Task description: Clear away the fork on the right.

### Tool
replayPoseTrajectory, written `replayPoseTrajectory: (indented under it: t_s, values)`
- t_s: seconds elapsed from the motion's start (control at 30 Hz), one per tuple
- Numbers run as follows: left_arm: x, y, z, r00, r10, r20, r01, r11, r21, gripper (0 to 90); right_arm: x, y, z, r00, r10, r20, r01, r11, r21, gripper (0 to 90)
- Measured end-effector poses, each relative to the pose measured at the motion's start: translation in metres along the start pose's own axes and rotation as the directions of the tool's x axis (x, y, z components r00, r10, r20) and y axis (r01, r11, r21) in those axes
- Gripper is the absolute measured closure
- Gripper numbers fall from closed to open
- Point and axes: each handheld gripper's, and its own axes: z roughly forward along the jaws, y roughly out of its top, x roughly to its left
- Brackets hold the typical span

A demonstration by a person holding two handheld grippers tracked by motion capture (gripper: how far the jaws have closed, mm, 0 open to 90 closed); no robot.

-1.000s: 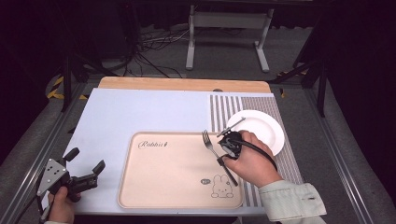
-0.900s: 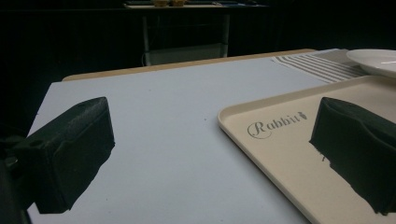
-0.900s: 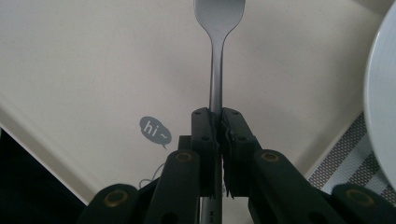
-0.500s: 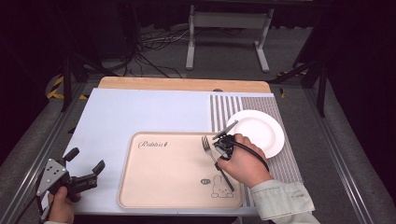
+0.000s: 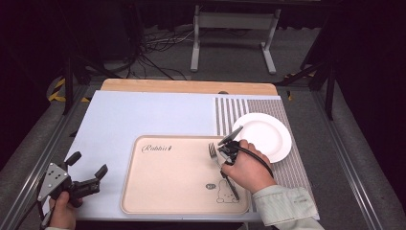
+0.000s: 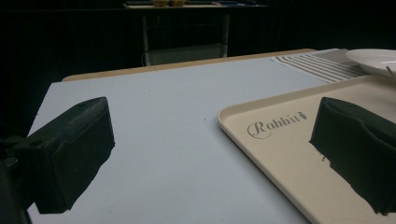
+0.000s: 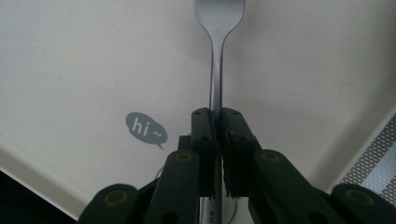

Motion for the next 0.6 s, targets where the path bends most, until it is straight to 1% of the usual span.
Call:
replayPoseTrajectory:
  t_s: [0.23,0.6]
  values:
    - [0.0002,0.0000,0.0003,1.0000,0.004,0.002,-0.004,1.0000,0.002,0.3,0.0003,-0.0001,0.0056,0.9999,0.011,0.008,-0.012,1.000,0.023,85.1]
    - [0.0002,0.0000,0.0003,1.0000,0.003,0.003,-0.003,1.0000,0.002,0.3,0.0004,-0.0004,0.0096,0.9998,0.022,0.004,-0.022,0.999,0.042,85.1]
